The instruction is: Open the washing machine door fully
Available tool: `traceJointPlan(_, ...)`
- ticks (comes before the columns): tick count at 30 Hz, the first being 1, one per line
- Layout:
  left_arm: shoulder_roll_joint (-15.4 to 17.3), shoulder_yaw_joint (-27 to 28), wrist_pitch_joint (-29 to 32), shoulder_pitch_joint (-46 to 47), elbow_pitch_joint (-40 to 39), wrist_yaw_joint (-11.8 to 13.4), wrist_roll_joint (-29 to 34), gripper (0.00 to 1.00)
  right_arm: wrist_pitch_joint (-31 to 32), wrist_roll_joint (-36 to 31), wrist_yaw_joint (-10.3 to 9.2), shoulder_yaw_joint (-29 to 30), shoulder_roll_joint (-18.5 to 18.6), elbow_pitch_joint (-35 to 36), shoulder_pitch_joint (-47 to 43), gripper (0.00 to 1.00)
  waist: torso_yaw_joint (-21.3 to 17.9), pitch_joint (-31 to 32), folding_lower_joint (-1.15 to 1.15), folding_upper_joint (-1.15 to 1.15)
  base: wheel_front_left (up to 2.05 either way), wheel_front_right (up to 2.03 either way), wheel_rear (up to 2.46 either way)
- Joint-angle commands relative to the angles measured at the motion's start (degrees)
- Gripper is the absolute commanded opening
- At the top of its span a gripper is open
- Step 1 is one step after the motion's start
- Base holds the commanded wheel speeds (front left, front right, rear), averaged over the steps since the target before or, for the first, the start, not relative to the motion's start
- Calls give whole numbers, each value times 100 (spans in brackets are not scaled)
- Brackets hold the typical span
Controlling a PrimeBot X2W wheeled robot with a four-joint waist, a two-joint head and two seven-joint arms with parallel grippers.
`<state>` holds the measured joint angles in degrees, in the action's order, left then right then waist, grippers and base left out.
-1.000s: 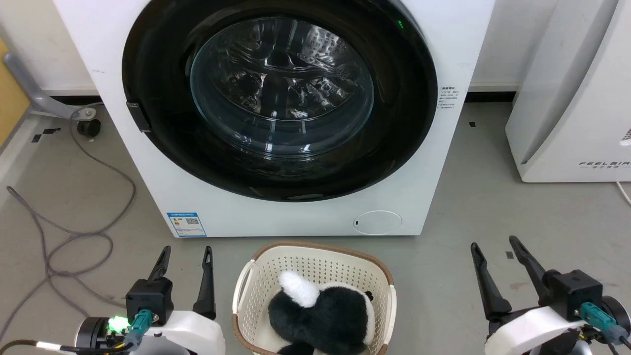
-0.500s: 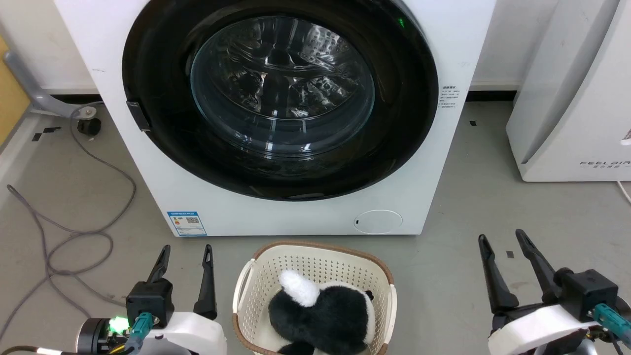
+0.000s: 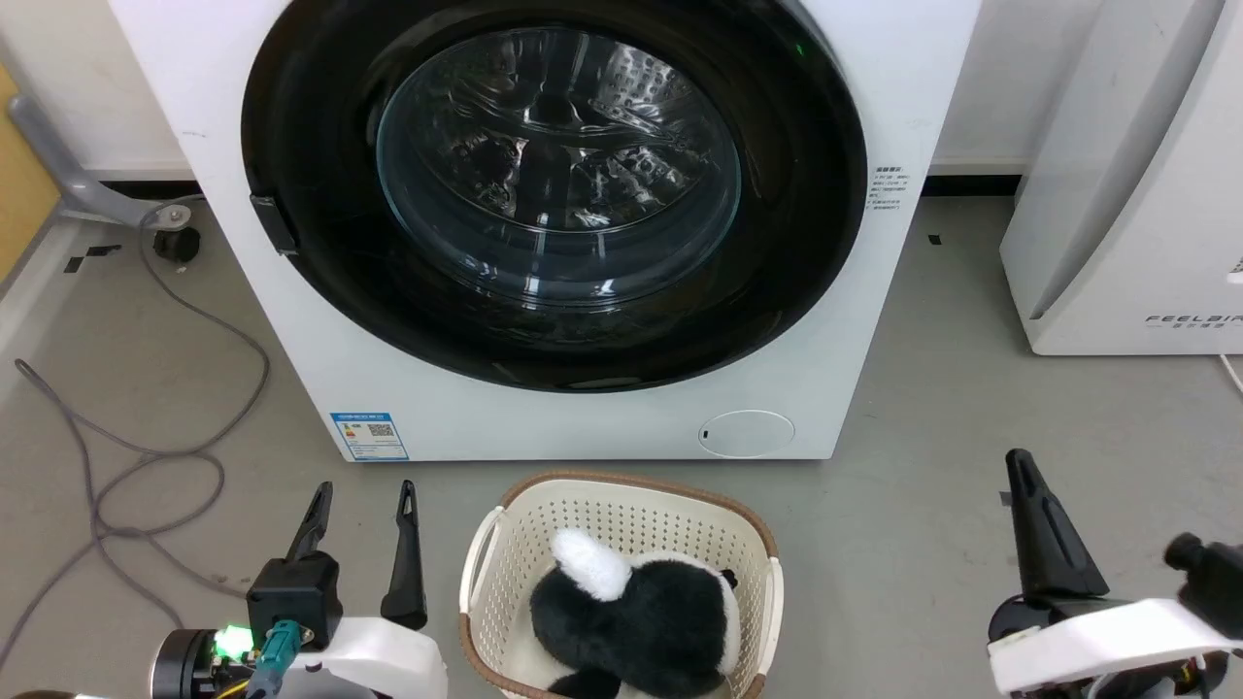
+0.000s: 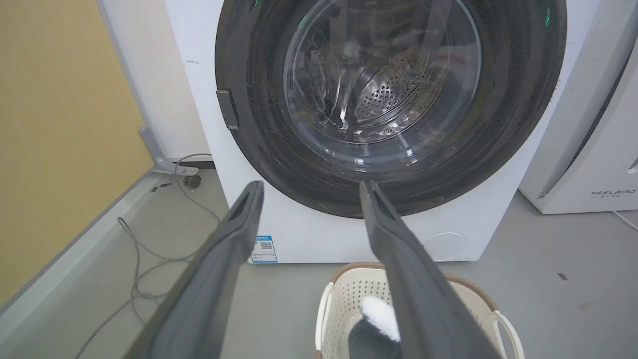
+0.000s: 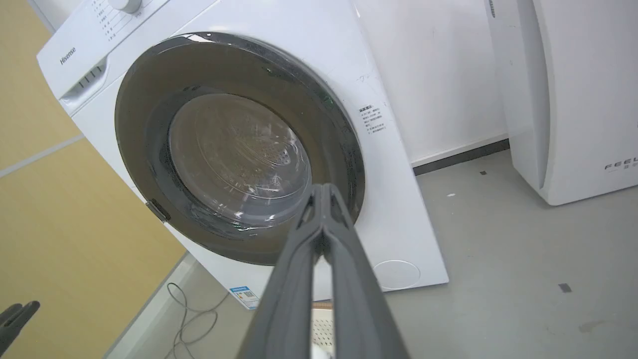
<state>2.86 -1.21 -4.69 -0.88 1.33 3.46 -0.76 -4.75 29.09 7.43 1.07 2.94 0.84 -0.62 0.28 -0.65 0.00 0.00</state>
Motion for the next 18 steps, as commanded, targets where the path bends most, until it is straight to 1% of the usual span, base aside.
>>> traceJointPlan(1,1,-9,-63,111,13,42,-33,100,-61,211,3,11,-1,-14,109,0,2,-3,0,0,0,0,0)
traceJointPlan(7,1,-12,-135,142,23,88,-44,100,-101,1626,3,26,-2,-114,240,0,16,-69,0,0,0,0,0)
traceJointPlan(13,1,-36,-206,215,32,136,-54,100,134,2678,3,301,-2,-362,470,0,39,-180,0,0,0,0,0)
traceJointPlan(18,1,-46,-266,296,31,168,-52,100,377,3366,3,599,-2,-669,788,0,72,-310,0,0,0,0,0)
